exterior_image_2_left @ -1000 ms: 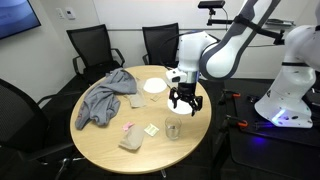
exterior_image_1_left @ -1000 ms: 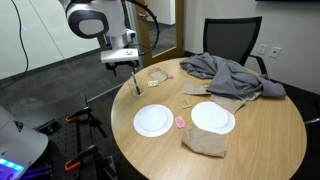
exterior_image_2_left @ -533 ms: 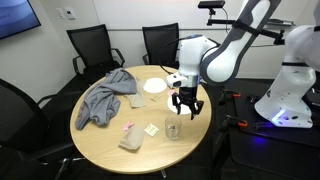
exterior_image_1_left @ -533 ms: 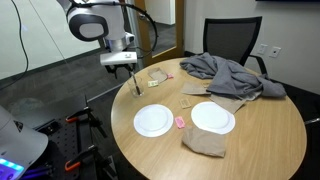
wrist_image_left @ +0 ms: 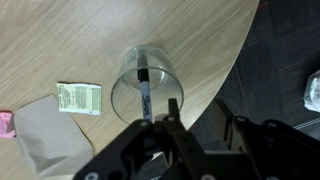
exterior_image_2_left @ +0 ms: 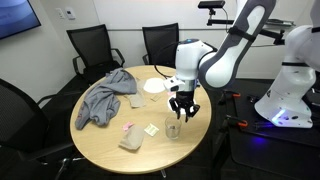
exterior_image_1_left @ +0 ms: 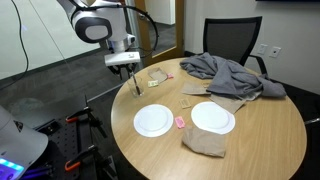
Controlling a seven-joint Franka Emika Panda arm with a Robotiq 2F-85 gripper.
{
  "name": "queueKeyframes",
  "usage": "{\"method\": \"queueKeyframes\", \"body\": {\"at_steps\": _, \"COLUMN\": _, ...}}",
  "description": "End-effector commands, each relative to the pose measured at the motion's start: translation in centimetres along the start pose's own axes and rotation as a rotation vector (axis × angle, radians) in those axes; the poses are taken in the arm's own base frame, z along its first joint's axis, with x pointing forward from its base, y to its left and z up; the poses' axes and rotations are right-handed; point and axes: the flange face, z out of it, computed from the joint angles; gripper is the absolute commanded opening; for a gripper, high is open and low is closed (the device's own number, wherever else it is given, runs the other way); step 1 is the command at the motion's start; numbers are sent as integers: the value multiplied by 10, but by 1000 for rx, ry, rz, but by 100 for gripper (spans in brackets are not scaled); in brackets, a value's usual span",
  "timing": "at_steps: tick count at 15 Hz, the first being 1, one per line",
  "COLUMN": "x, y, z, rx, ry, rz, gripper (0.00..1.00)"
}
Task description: Take the pen out of the glass and put it on the table
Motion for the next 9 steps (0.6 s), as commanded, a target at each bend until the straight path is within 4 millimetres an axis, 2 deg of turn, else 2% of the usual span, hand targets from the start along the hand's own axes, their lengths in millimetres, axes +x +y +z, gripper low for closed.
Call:
{"method": "queueKeyframes", "body": {"at_steps": 1, "x": 8, "y": 9, "z": 4, "rx": -41, "ry": 0, "rz": -16, "gripper": 42}}
{"method": "queueKeyframes", "body": {"at_steps": 7, "x": 20, "y": 24, "z": 13, "rx": -62, "ry": -20, "rz": -46, "gripper": 41}}
{"method": "queueKeyframes", "body": {"at_steps": 9, "x": 23, "y": 29, "z": 17, "rx": -66, "ry": -29, "rz": -49, "gripper": 37}}
